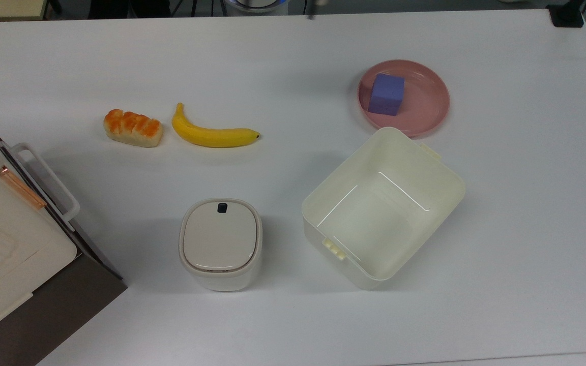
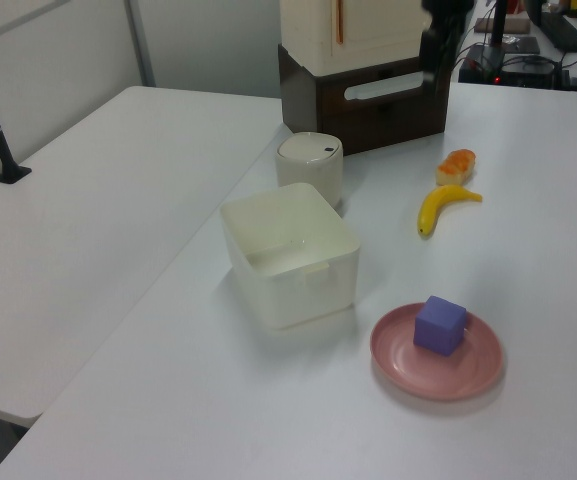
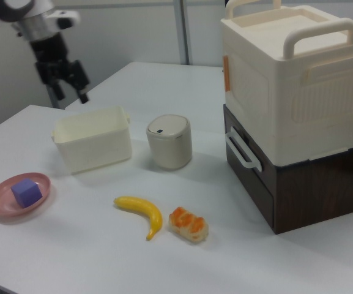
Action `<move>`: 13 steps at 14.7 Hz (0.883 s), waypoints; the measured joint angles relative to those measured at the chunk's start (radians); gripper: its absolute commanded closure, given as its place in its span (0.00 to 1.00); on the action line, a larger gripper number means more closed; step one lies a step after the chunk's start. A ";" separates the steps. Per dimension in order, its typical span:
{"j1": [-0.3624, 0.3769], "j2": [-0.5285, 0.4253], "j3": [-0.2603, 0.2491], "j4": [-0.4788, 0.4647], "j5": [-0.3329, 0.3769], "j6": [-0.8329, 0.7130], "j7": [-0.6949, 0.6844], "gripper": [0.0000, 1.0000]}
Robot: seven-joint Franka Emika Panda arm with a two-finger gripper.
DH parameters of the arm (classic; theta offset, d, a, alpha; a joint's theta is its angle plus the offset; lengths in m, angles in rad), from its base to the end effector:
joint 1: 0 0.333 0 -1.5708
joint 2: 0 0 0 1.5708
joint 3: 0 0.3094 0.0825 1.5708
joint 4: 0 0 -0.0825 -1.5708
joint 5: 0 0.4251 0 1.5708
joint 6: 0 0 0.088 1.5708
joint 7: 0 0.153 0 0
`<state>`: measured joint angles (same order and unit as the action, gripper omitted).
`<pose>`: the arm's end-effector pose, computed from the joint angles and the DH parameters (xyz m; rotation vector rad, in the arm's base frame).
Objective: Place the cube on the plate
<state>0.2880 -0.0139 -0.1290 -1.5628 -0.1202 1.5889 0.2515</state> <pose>0.5909 0.0759 0.5869 3.0290 -0.1406 0.0958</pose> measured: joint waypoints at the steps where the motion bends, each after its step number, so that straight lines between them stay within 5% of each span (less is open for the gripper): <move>1: -0.006 -0.005 -0.048 0.012 0.008 -0.027 -0.034 0.00; 5: -0.102 -0.012 -0.178 0.022 0.109 -0.057 -0.176 0.00; 13: -0.103 0.011 -0.170 0.002 0.185 0.034 -0.201 0.00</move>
<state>0.1854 -0.0027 -0.2989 -1.5612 0.0650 1.6233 0.0503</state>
